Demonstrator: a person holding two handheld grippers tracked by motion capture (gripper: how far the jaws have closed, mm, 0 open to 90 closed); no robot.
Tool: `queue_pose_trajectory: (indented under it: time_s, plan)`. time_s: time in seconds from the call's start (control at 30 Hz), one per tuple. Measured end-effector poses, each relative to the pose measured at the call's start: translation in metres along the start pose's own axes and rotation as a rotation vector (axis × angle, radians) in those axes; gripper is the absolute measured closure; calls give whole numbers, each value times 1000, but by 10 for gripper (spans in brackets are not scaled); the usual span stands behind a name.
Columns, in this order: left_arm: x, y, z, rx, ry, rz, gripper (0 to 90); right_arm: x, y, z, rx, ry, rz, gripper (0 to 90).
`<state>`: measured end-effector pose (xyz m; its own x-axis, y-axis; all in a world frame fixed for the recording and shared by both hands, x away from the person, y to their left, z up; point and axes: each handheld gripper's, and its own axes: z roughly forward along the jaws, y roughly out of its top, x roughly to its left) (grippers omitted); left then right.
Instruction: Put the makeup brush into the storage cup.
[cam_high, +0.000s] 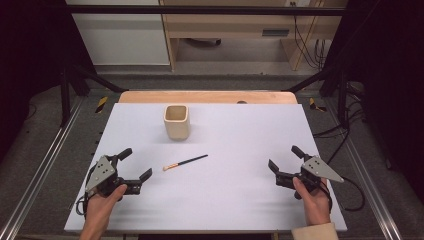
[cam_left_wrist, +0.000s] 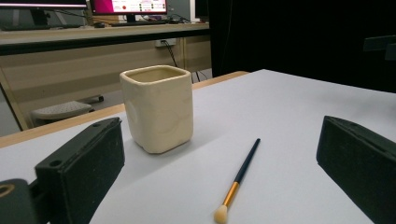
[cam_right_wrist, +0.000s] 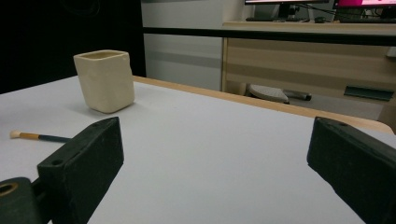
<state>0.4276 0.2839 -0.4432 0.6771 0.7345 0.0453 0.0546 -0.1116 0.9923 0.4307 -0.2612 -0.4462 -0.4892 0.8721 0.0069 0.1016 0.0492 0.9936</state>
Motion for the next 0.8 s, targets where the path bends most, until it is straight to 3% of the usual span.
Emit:
queue_pose_trajectory:
  time_s: [0.43, 0.8]
  plan:
    - [-2, 0, 2, 48, -5, -21, 3, -1, 0, -6, 4, -22, 5, 39]
    - [-15, 2, 6, 70, -46, 7, 8, -1, 1, -9, -1, -33, 10, 37]
